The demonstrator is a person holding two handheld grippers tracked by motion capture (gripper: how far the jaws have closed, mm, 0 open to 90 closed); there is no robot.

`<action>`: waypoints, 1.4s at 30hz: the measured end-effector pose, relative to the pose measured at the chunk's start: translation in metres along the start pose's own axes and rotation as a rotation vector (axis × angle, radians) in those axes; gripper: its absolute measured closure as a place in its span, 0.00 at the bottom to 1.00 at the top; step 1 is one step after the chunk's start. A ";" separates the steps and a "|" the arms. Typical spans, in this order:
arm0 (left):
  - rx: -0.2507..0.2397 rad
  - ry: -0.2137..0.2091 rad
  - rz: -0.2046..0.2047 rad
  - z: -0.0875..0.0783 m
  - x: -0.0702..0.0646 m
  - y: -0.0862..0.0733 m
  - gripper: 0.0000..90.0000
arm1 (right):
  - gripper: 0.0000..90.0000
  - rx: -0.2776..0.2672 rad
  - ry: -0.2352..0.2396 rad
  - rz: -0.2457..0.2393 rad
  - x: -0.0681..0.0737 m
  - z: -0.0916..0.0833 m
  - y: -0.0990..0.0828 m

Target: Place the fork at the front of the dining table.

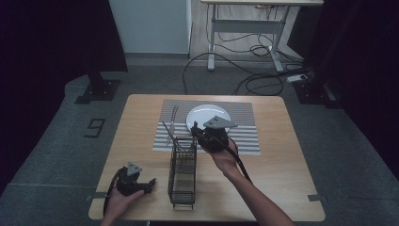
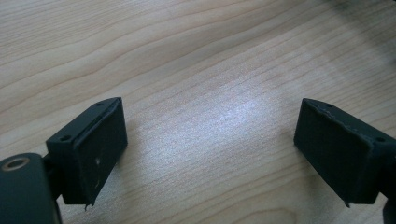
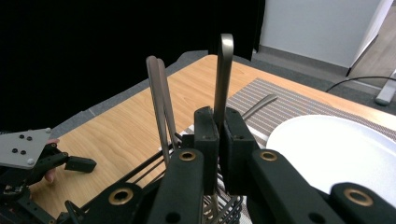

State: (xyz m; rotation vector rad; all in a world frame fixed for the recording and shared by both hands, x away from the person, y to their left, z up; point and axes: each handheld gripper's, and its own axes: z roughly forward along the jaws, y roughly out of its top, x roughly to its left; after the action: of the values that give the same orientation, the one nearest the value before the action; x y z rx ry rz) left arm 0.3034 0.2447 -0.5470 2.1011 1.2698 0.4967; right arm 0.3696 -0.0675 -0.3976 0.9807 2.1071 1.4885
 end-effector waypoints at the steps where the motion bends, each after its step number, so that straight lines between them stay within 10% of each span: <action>1: 0.000 0.000 0.000 0.000 0.000 0.000 0.11 | 0.95 0.000 0.000 0.000 0.000 0.000 0.000; 20: -0.002 0.000 0.000 0.000 0.000 0.000 0.11 | 0.95 -0.070 -0.024 0.004 0.001 0.003 0.011; 42: -0.001 0.000 0.000 0.000 0.000 0.000 0.10 | 0.95 -0.223 -0.089 0.024 -0.028 -0.067 0.034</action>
State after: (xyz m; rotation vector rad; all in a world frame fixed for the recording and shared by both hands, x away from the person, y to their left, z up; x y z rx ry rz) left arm 0.3035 0.2446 -0.5471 2.1003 1.2697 0.4975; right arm 0.3564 -0.1256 -0.3442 0.9719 1.8277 1.6185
